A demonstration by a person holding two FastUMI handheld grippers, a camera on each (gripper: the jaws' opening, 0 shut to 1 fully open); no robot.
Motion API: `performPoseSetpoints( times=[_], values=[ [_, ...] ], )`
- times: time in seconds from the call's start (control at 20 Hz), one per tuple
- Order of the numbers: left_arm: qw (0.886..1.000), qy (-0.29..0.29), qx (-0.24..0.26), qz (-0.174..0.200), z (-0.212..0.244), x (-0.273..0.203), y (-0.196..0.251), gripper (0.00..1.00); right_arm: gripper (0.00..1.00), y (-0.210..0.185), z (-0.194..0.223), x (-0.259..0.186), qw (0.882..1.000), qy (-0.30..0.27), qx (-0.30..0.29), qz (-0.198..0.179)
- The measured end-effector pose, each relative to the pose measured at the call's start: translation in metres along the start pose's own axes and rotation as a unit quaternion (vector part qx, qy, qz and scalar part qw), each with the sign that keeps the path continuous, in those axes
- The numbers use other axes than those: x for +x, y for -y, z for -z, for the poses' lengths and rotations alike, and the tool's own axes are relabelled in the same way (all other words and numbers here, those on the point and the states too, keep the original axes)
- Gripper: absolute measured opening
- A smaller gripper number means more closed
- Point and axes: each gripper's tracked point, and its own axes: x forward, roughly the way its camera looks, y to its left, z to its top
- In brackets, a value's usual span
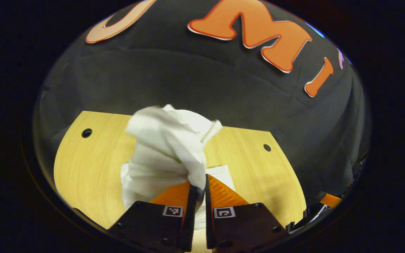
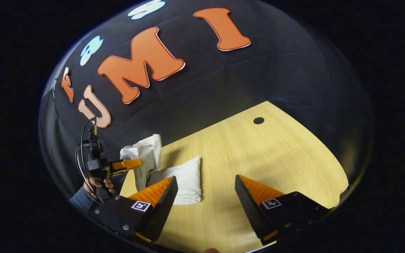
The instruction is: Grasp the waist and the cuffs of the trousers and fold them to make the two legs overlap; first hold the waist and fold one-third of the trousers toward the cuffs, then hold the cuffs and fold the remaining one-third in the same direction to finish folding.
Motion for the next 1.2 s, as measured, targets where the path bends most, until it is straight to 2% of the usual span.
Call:
performPoseSetpoints(
  times=[0.1,0.15,0.2,0.3,0.35,0.45,0.5,0.55,0.6,0.65,0.7,0.8,0.9,1.0,1.05,1.2],
  values=[
    [0.999,-0.015,0.003,0.035,0.014,0.002,0.036,0.27,0.99,0.006,-0.001,-0.002,1.000,-0.002,0.001,-0.002],
    [0.998,-0.022,0.008,0.050,0.020,0.001,0.054,0.39,0.99,0.009,-0.001,-0.001,1.000,-0.003,0.002,-0.004],
    [0.998,-0.028,0.017,0.058,0.027,0.005,0.064,0.38,0.98,0.011,-0.002,0.000,1.000,-0.005,0.002,-0.004],
    [0.996,-0.030,0.035,0.070,0.030,-0.005,0.077,0.52,0.98,0.016,-0.005,0.000,1.000,-0.006,0.001,-0.008],
    [0.996,-0.029,0.045,0.077,0.032,-0.009,0.085,0.47,0.98,0.016,-0.007,0.001,1.000,-0.006,-0.001,-0.011],
    [0.994,-0.012,0.069,0.080,0.027,-0.024,0.089,0.58,0.99,0.014,-0.015,0.003,1.000,-0.001,-0.007,-0.016],
    [0.993,0.002,0.086,0.076,0.019,-0.038,0.087,0.72,0.98,0.011,-0.020,0.005,1.000,0.005,-0.014,-0.018],
    [0.992,0.018,0.101,0.069,0.014,-0.049,0.085,0.73,0.98,0.010,-0.026,0.004,1.000,0.012,-0.022,-0.018],
    [0.991,0.033,0.114,0.060,0.008,-0.060,0.083,0.81,0.98,0.005,-0.032,0.004,0.999,0.020,-0.033,-0.020],
    [0.989,0.053,0.128,0.047,0.000,-0.072,0.083,0.83,0.98,-0.001,-0.038,0.003,0.998,0.030,-0.048,-0.021],
    [0.987,0.075,0.140,0.033,-0.008,-0.086,0.080,0.92,0.98,-0.009,-0.046,0.002,0.997,0.043,-0.065,-0.024],
    [0.980,0.121,0.156,0.003,-0.026,-0.115,0.072,0.97,0.98,-0.031,-0.055,-0.003,0.992,0.061,-0.101,-0.038],
    [0.972,0.166,0.162,-0.024,-0.040,-0.143,0.066,0.98,0.98,-0.049,-0.064,-0.006,0.987,0.083,-0.130,-0.048],
    [0.960,0.216,0.173,-0.044,-0.056,-0.179,0.064,0.99,0.98,-0.070,-0.073,-0.010,0.979,0.113,-0.160,-0.052],
    [0.952,0.242,0.179,-0.055,-0.063,-0.198,0.065,0.97,0.98,-0.080,-0.077,-0.012,0.975,0.128,-0.173,-0.053],
    [0.935,0.285,0.187,-0.092,-0.052,-0.217,0.073,0.97,0.98,-0.106,-0.087,-0.024,0.965,0.162,-0.203,-0.046]
  ],
)
